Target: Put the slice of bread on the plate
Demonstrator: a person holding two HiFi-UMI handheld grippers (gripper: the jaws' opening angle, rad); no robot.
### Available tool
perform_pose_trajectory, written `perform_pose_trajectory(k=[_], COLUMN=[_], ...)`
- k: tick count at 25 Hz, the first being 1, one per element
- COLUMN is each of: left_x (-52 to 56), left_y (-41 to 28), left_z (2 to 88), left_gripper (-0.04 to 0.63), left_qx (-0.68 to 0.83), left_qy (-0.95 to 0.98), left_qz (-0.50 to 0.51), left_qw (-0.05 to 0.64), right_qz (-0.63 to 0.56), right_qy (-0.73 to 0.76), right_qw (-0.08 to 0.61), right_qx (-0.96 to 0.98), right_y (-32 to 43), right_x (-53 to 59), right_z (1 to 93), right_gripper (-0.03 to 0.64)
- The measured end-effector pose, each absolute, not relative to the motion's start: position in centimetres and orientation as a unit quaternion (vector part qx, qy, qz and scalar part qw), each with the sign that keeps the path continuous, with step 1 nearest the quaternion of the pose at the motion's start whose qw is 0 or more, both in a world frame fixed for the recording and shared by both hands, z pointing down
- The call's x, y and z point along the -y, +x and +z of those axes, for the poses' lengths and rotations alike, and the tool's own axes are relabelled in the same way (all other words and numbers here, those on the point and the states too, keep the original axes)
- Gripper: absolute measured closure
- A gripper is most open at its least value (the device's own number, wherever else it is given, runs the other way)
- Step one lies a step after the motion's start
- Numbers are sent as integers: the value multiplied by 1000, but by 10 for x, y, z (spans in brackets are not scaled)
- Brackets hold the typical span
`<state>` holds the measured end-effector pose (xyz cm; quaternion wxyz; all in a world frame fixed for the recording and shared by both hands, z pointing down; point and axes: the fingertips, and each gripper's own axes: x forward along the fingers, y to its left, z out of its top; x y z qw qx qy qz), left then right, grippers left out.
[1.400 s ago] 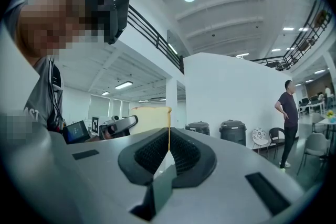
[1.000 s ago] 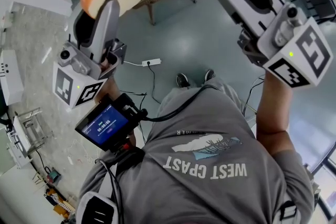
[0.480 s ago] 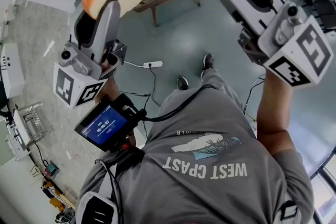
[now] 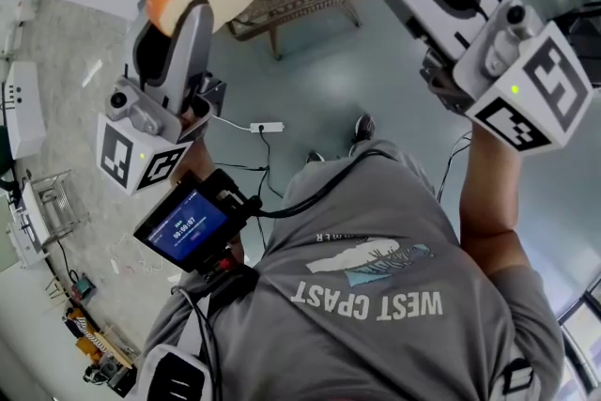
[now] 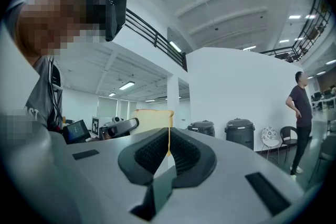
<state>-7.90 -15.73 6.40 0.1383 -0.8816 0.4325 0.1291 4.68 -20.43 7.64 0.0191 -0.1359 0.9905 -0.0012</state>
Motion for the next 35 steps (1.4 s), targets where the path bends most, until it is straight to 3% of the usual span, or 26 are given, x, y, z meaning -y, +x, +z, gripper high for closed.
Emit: perform_pose_trajectory(k=[16, 35], left_x=[223, 313], left_y=[-72, -190], left_z=[93, 118], left_gripper=[499, 499], left_qx=[-503, -485], left_qy=[-850, -863], left_qz=[80, 73], left_qw=[136, 120], right_qz=[-25, -35], right_qy=[-71, -103], right_qw=[24, 18], right_qx=[-997, -994], right_y=[43, -72], right_x=[281, 361], right_z=[100, 112], right_gripper=[611, 611])
